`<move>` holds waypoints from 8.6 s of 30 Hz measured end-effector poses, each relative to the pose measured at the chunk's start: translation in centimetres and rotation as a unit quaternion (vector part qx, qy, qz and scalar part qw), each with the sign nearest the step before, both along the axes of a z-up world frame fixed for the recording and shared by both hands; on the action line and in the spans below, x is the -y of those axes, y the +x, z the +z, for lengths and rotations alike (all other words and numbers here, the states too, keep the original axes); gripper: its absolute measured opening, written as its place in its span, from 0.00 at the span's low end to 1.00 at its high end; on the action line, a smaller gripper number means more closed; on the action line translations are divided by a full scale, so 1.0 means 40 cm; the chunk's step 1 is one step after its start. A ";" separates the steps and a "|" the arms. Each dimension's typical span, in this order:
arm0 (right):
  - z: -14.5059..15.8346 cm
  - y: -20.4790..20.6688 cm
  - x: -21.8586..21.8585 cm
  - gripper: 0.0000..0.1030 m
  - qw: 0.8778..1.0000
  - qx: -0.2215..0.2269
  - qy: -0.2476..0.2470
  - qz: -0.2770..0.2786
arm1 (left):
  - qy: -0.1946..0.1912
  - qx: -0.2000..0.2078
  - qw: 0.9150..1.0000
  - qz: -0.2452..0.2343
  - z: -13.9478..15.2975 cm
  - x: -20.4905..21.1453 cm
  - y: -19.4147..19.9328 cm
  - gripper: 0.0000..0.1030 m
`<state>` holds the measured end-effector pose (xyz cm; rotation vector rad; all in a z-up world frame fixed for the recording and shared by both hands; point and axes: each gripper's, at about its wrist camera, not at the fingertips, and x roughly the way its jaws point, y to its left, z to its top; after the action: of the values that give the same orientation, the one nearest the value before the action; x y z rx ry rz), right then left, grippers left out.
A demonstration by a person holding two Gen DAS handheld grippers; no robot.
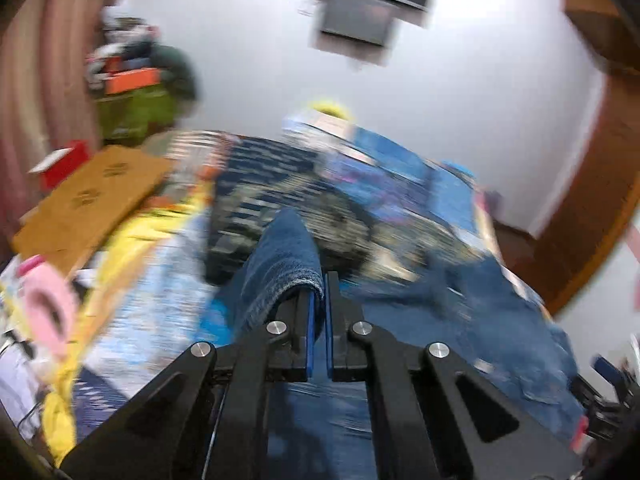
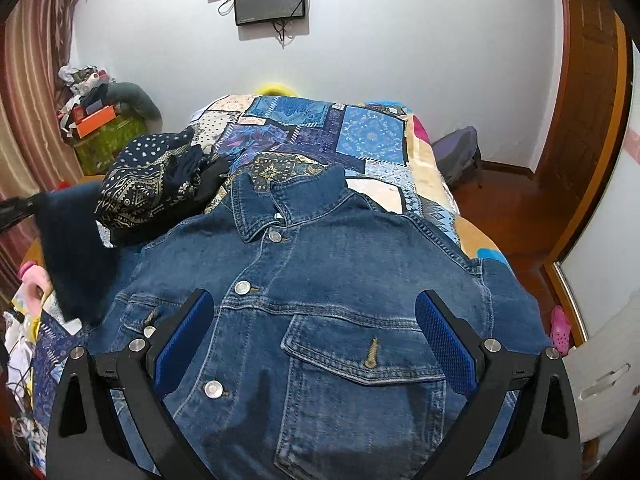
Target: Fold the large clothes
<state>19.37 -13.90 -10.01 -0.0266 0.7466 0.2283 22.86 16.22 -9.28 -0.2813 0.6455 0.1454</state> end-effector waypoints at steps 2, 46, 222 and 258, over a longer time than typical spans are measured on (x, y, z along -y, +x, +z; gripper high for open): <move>-0.003 -0.001 0.010 0.97 1.000 -0.002 0.004 -0.001 | -0.010 -0.023 0.999 -0.047 -0.026 0.081 0.028 0.02; -0.035 0.012 0.044 0.97 0.999 -0.017 -0.029 -0.039 | -0.240 -0.179 0.951 0.077 -0.374 -0.179 -0.013 0.38; 0.177 0.060 0.247 0.09 0.985 0.010 0.162 -0.056 | 0.035 -0.064 0.990 -0.119 -0.080 0.294 -0.016 0.69; -0.048 -0.015 -0.149 0.40 0.978 -0.123 -0.019 0.169 | -0.139 -0.147 0.977 -0.060 -0.219 0.063 -0.167 0.69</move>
<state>18.77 -7.95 -11.92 -0.1658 0.9919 0.5495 16.17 13.70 -18.03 -0.4954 0.9772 -0.0210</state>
